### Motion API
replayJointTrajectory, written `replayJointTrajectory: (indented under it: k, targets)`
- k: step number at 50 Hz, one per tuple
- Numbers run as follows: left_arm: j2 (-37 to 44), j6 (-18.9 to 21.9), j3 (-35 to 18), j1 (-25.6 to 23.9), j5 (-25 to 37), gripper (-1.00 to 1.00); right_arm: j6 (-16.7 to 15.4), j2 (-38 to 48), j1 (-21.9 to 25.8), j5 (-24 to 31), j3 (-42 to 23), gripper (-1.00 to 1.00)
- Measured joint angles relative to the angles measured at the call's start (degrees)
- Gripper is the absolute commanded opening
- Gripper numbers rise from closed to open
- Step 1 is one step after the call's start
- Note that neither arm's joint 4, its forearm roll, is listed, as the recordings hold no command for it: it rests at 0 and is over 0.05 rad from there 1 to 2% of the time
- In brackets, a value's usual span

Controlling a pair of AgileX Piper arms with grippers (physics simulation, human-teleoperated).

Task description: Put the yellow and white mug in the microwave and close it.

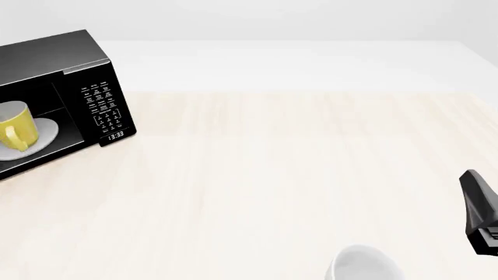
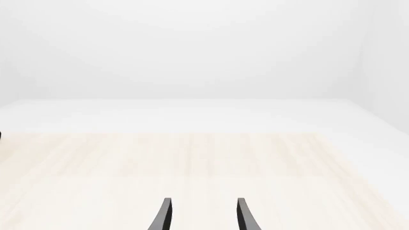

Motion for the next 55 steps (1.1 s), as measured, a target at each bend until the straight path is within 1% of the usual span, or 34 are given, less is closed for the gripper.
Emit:
replayJointTrajectory:
  k: [19, 31, 45, 55]
  targets:
    - [6.15, 2.44, 2.12, 5.09, -3.05, 1.0, 0.0, 0.0, 0.0, 0.0, 0.0, 1.0]
    - [10.9, 5.94, 4.16, 7.9, -6.09, 1.0, 0.0, 0.0, 0.0, 0.0, 0.0, 1.0]
    - [17.12, 9.63, 6.75, 8.35, -10.31, 1.0, 0.0, 0.0, 0.01, 0.0, 0.0, 1.0]
    - [21.52, 10.85, 7.39, 6.42, -12.3, 1.0, 0.0, 0.0, 0.0, 0.0, 0.0, 1.0]
